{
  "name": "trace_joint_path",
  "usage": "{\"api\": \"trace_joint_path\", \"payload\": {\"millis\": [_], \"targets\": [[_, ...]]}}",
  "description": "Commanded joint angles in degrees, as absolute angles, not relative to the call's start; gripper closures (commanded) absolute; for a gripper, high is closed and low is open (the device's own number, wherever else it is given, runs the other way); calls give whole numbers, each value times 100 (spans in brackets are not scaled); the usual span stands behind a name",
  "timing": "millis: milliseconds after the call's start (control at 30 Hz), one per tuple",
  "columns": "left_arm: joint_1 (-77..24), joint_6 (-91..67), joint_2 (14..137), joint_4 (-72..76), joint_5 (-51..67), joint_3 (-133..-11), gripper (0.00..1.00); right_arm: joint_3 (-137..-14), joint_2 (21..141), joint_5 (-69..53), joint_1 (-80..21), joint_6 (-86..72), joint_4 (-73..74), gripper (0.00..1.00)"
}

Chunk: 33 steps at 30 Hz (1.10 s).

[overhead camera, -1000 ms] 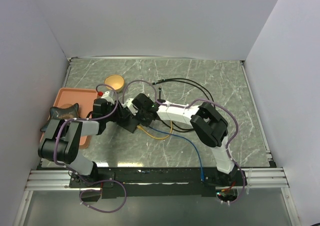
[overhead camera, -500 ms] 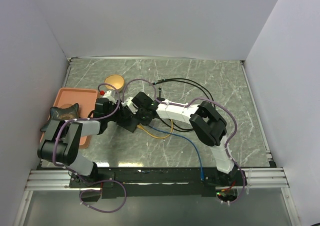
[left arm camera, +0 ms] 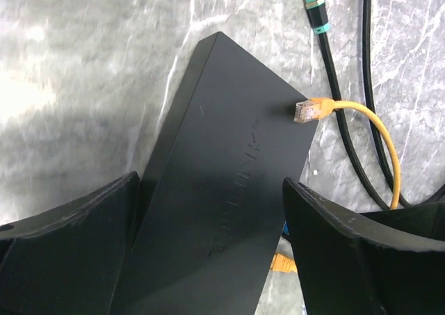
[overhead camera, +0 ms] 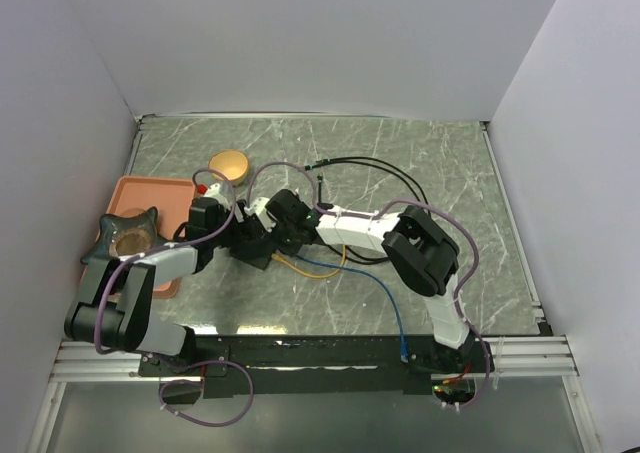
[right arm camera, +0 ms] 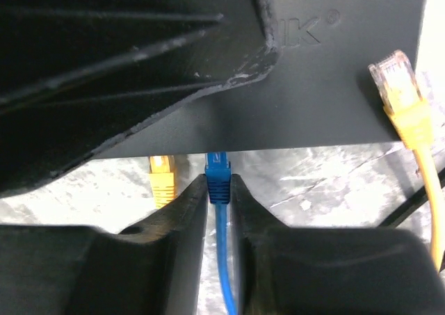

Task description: Insert the plug into the switch port

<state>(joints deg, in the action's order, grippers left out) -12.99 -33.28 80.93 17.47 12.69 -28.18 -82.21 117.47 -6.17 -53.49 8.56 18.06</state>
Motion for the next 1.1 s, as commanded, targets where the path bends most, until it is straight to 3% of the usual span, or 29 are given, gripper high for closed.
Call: {"api": "trace_joint_path", "payload": {"millis": [0, 267, 500, 767, 1067], "targets": [[-1441, -3796, 7647, 1380, 1425, -2725, 10, -8069, 11163, -336, -5458, 589, 843, 64], [-1283, -3981, 6593, 739, 422, -2602, 1, -8095, 10724, 122, -5458, 589, 1503, 29], [-1266, -4042, 5171, 510, 308, -2435, 4, -8006, 10073, 746, -5423, 396, 1608, 1], [-1266, -4315, 3912, 756, 237, -2057, 4, -7638, 9264, 880, -4924, -139, 1564, 1], [-1274, -4315, 3788, 650, 422, -2171, 4, -7549, 9316, 782, -4158, -791, 1696, 1]]}}
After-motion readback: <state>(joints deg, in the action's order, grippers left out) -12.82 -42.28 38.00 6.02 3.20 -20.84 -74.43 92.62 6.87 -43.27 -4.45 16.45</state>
